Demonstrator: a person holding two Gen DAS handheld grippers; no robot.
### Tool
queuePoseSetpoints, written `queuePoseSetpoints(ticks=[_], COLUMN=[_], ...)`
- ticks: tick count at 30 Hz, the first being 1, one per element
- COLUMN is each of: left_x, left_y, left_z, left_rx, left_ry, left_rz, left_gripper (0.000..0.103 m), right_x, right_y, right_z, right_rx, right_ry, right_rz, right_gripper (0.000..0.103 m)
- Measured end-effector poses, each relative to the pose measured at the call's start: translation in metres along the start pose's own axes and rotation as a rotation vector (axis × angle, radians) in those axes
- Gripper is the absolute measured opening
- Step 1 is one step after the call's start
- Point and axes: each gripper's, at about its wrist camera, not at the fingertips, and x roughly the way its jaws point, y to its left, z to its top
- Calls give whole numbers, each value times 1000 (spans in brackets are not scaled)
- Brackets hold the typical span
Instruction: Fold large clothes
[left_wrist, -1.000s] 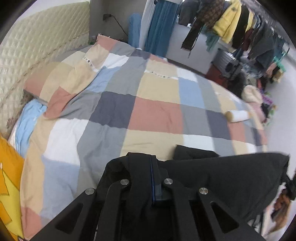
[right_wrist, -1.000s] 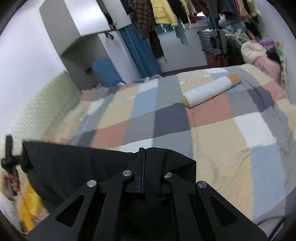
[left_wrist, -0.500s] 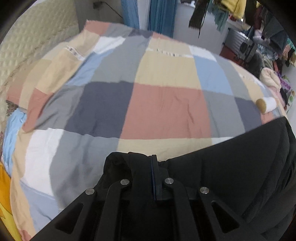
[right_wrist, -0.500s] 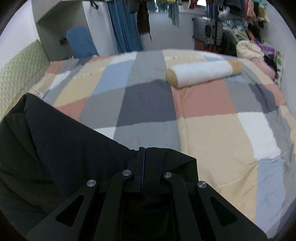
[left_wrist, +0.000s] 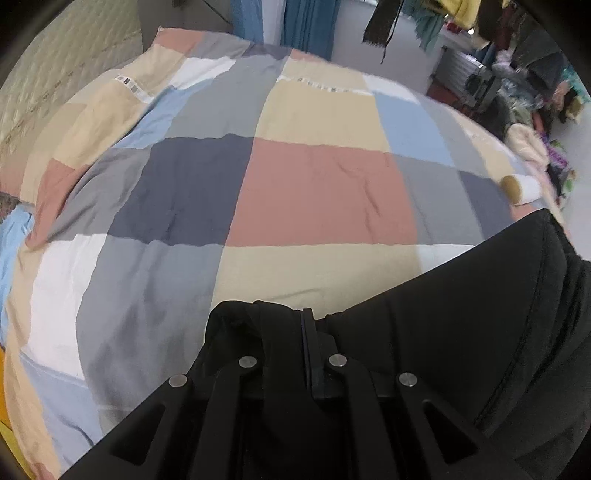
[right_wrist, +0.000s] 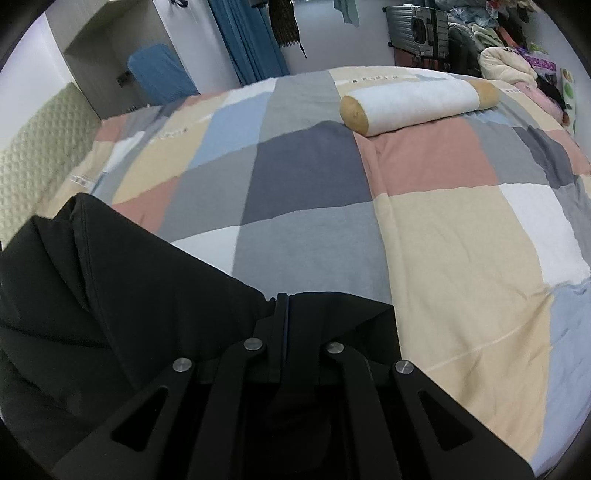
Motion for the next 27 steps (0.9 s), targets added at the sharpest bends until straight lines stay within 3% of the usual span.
queuePoseSetpoints(ticks=[3,6,8,9,10,11,12,13,17,23,27], left_x=[-27,-61,-85,-99,-116,-130,-140,-152,-186,-198,-184], left_y=[12,27,38,46,55,62,67,70,63,-1,-54], left_z=[-15,-31,-45,-53,-63,-70,-76,-82,-96,-96,-87], left_rx=[-44,-85,-94,-107,-125,-134,-135,-128,-72,47,128], left_ry=[-28,-49,-57,-76,-109,-134,-149,-165,-258,-334,-340], left_rz=[-71,-153,-217,-231,-242,-248,-250,-237,-147,-140,-139], left_gripper=[11,21,45,63,73,74,74,74,74,74,74], right_x=[-20,-40,-57,-69,-76,-88,-98,-106,-139,-174,-171], right_y=[4,3,3,3,2,2,1,-1,-4,24,57], right_z=[-6,-10,-13,-15,-17,-20,-22,-24,-30,-35,-39], right_rx=[-18,3,21,28,29,32,36,39,40,8,-22], right_ry=[-12,-22,-24,-28,-33,-46,-58,-75,-138,-231,-250], right_rz=[10,34,48,60,69,85,94,97,103,57,26], right_gripper=[6,8,12,19,30,38,62,77,77,77,81])
